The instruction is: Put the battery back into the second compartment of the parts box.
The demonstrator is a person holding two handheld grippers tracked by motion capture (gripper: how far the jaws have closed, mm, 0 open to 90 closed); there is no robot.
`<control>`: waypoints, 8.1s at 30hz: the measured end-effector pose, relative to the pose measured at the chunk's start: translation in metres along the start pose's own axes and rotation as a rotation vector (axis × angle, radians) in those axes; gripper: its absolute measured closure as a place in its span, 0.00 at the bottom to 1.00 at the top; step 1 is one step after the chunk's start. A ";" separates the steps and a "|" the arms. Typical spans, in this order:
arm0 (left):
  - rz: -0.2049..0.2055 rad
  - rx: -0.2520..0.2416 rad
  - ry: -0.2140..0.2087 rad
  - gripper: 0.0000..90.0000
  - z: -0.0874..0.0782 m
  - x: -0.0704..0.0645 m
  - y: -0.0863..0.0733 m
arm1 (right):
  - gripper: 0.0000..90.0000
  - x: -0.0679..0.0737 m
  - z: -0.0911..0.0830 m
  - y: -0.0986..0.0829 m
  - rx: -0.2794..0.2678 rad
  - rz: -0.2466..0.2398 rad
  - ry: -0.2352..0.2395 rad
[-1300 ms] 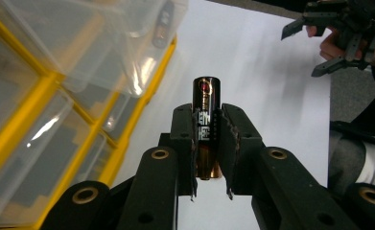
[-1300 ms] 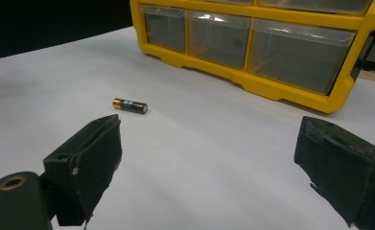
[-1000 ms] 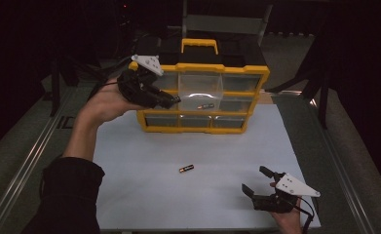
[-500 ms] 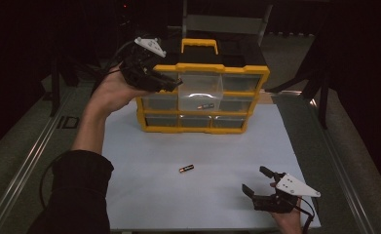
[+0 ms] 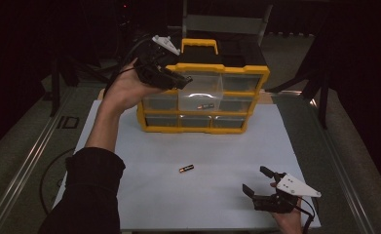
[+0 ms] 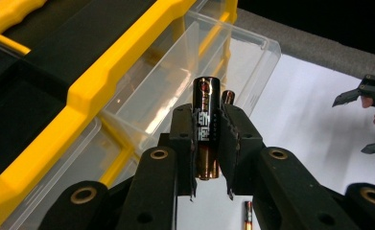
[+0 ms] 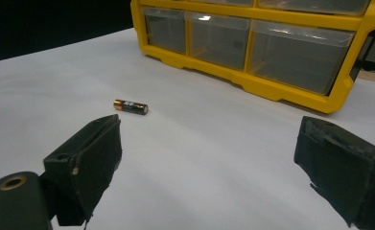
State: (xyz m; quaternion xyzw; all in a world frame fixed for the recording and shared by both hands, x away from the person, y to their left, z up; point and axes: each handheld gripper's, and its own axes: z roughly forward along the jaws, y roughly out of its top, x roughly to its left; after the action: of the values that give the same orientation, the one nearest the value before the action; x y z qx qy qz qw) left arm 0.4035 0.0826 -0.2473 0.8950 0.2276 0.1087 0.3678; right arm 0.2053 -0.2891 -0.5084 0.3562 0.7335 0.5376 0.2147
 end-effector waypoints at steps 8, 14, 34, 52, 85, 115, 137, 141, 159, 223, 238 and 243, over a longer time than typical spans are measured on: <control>-0.016 -0.010 0.003 0.85 0.007 0.000 0.001 | 0.10 0.000 0.000 0.000 -0.001 0.003 0.002; -0.047 -0.040 0.009 0.56 0.009 0.002 0.000 | 0.10 0.000 0.000 0.000 -0.006 -0.003 -0.002; -0.091 -0.010 0.088 0.05 0.012 0.005 -0.040 | 0.10 0.000 0.000 0.000 -0.002 0.000 -0.002; -0.090 0.002 0.069 0.01 0.034 -0.001 -0.081 | 0.10 0.000 0.000 0.000 -0.001 -0.006 0.000; -0.074 0.074 0.084 0.02 0.094 -0.029 -0.145 | 0.10 0.000 0.000 0.000 -0.003 -0.008 -0.004; -0.042 0.195 0.058 0.02 0.164 -0.067 -0.183 | 0.10 0.000 0.000 0.000 -0.002 -0.009 -0.003; 0.036 0.269 -0.037 0.48 0.194 -0.088 -0.202 | 0.10 0.000 0.000 0.000 0.000 -0.011 -0.004; 0.039 0.280 -0.067 0.67 0.195 -0.088 -0.202 | 0.10 0.000 0.000 0.000 -0.001 -0.011 -0.004; 0.041 0.276 -0.122 0.87 0.190 -0.085 -0.198 | 0.10 0.000 0.001 0.000 0.000 -0.012 -0.003; 0.098 0.029 -0.144 0.87 0.001 -0.013 -0.084 | 0.10 0.000 0.001 -0.001 -0.001 -0.008 -0.001; 0.069 0.008 -0.133 0.87 -0.018 0.006 -0.044 | 0.10 -0.001 0.001 -0.001 -0.002 0.001 -0.003; 0.057 0.000 -0.119 0.87 -0.017 0.010 -0.031 | 0.10 -0.001 0.002 -0.001 -0.002 0.003 0.001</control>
State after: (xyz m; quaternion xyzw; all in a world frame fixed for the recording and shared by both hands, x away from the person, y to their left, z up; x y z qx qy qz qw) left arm 0.3957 0.1167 -0.2568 0.9061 0.1799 0.0658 0.3772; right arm 0.2064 -0.2887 -0.5097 0.3570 0.7324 0.5388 0.2140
